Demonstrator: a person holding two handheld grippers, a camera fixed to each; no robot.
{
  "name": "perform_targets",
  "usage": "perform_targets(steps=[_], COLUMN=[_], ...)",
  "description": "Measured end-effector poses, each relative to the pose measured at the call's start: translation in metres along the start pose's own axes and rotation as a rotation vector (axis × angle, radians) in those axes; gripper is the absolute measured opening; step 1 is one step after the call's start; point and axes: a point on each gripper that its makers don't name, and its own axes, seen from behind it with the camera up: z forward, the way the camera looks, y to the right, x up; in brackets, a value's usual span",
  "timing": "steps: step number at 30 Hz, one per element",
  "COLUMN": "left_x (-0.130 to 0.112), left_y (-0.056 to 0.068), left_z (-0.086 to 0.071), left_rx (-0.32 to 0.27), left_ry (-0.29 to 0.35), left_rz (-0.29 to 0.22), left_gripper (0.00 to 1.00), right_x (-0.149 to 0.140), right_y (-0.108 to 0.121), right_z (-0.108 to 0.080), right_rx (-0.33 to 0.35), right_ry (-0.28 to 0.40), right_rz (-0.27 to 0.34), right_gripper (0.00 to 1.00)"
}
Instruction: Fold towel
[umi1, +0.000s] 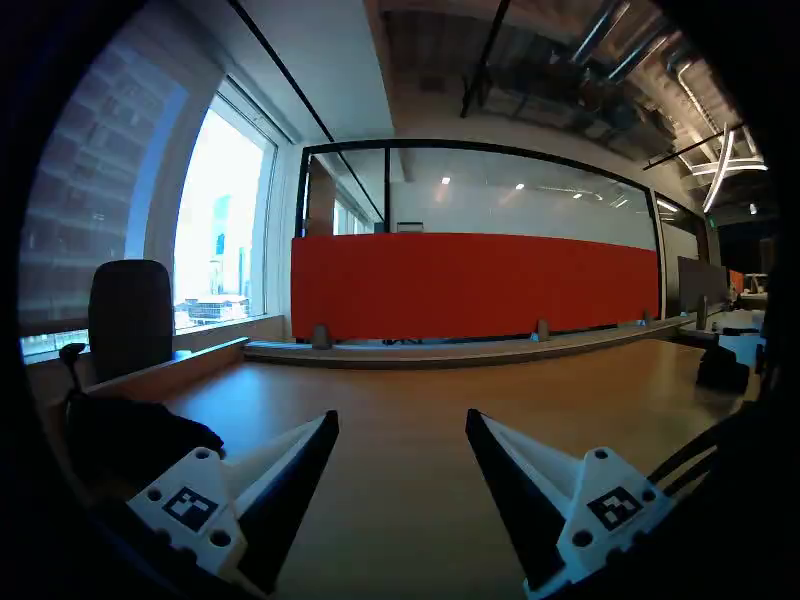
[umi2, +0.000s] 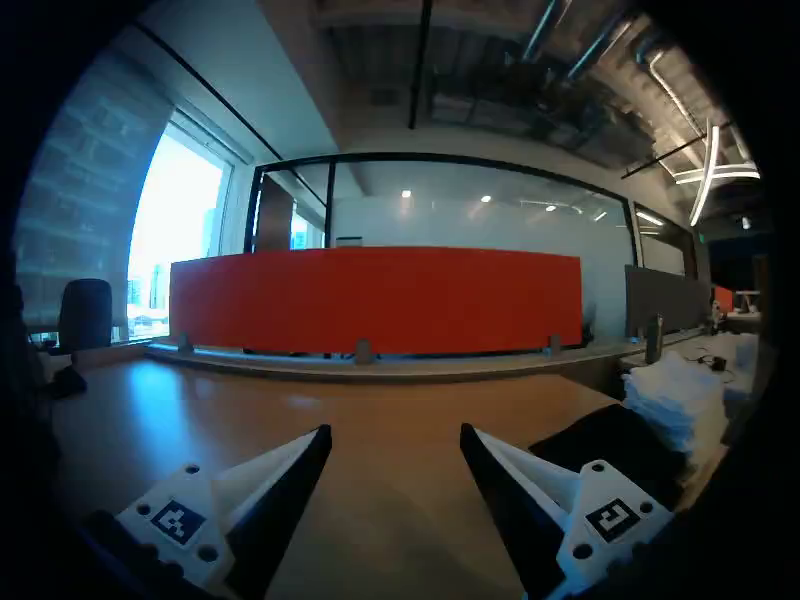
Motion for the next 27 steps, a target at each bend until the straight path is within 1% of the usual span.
perform_targets(steps=[27], left_x=[-0.0006], left_y=[-0.0013], left_z=[0.0009], left_rx=[0.0], left_ry=[-0.001], left_rz=[-0.003], left_gripper=[0.94], right_x=[-0.0009], right_y=[0.0007], right_z=[0.0], right_rx=[0.0], right_ry=[0.0], right_rz=[0.0], right_gripper=[0.99])
